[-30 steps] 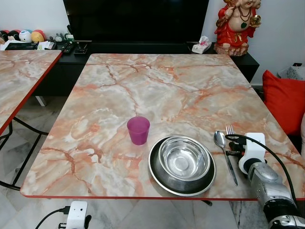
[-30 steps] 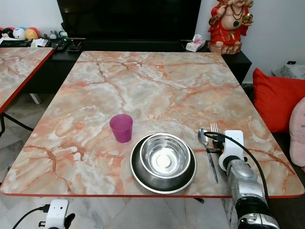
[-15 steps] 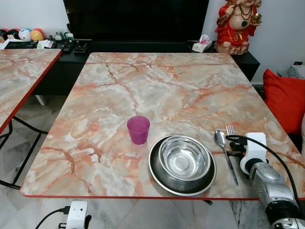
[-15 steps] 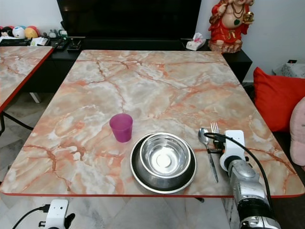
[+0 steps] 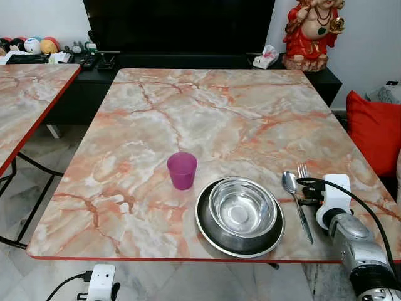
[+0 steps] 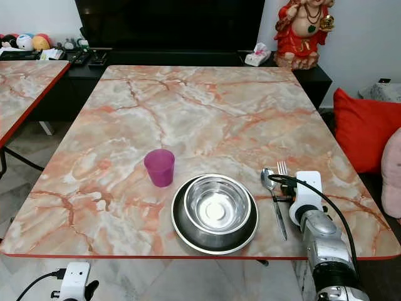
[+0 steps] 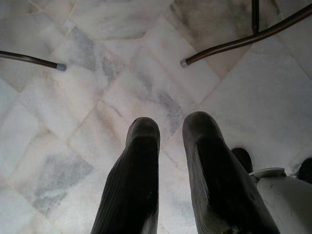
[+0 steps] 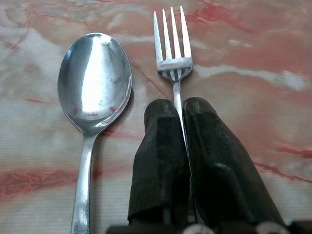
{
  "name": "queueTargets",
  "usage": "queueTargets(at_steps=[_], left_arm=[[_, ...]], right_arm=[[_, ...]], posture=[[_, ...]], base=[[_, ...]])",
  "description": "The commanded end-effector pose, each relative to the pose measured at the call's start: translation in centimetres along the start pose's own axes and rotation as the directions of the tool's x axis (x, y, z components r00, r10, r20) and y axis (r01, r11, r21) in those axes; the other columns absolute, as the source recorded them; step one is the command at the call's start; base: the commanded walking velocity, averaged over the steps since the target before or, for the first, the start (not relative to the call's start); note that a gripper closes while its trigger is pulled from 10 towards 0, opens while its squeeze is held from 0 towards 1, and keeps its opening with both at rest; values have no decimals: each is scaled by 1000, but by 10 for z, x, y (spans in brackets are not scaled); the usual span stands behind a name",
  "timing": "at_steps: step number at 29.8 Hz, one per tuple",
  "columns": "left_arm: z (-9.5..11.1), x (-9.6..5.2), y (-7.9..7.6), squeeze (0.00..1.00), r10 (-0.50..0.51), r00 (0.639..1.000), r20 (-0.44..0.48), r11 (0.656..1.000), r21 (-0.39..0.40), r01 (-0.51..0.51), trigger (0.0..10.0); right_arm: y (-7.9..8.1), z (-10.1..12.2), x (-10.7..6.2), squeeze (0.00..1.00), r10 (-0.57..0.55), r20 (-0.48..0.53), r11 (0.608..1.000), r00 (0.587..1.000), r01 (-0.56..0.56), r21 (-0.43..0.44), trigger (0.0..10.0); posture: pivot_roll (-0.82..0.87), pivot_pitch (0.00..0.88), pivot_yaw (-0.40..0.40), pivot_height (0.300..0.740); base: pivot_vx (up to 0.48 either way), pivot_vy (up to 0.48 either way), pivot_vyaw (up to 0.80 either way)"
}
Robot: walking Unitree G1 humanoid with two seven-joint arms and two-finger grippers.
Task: Setting the table
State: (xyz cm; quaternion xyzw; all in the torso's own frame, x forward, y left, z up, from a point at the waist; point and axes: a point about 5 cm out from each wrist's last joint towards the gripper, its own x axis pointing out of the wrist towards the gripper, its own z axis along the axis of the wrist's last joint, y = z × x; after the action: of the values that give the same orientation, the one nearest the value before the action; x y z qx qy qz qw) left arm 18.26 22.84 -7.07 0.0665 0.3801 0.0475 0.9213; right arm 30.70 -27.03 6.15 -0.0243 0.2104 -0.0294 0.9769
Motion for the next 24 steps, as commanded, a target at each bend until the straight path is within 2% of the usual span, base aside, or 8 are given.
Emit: queueTargets(at_steps=[1, 5, 6, 9, 13, 14, 15, 24], left_arm=[[-4, -1, 1, 0, 2, 1000, -22, 1000, 10, -2, 10000], [-4, -1, 0, 0, 2, 1000, -22, 1000, 10, -1, 10000], [-4, -1, 0, 0, 2, 1000, -21, 1000, 10, -1, 10000], [-4, -1, 0, 0, 2, 1000, -21, 1000, 10, -2, 10000], [-4, -1, 0, 0, 3, 1000, -21, 1000, 10, -2, 10000], [-4, -1, 0, 0, 3, 1000, -21, 1000, 10, -2, 10000], [-4, -1, 0, 0, 3, 1000, -20, 1000, 10, -2, 10000], [-3, -1, 0, 0, 1, 1000, -18, 1000, 9, -1, 10000]], right_arm=[[-2, -4, -1, 424, -11, -25, 1000, 1000, 11, -3, 10000], [-2, -4, -2, 447, -10, -24, 1000, 1000, 10, -2, 10000], [-2, -4, -2, 863, -9, -24, 1000, 1000, 9, -2, 10000], [-2, -4, -2, 875, -10, -25, 1000, 1000, 10, 0, 10000], [-1, -4, -1, 639, -9, -27, 1000, 1000, 9, -4, 10000], [-1, -4, -1, 188, -8, -27, 1000, 1000, 8, -5, 10000], [-1, -3, -1, 0, -8, -27, 1000, 1000, 8, -5, 10000], [-2, -1, -1, 0, -17, -20, 1000, 1000, 17, -6, 10000]], posture=[[90, 6, 12, 740], [89, 6, 12, 740], [89, 6, 12, 740], [90, 6, 12, 740], [90, 6, 13, 740], [90, 6, 13, 740], [91, 6, 12, 740], [90, 6, 13, 740]], base=[[0, 0, 0], [0, 0, 0], [0, 0, 0], [0, 0, 0], [0, 0, 0], [0, 0, 0], [0, 0, 0], [0, 0, 0]])
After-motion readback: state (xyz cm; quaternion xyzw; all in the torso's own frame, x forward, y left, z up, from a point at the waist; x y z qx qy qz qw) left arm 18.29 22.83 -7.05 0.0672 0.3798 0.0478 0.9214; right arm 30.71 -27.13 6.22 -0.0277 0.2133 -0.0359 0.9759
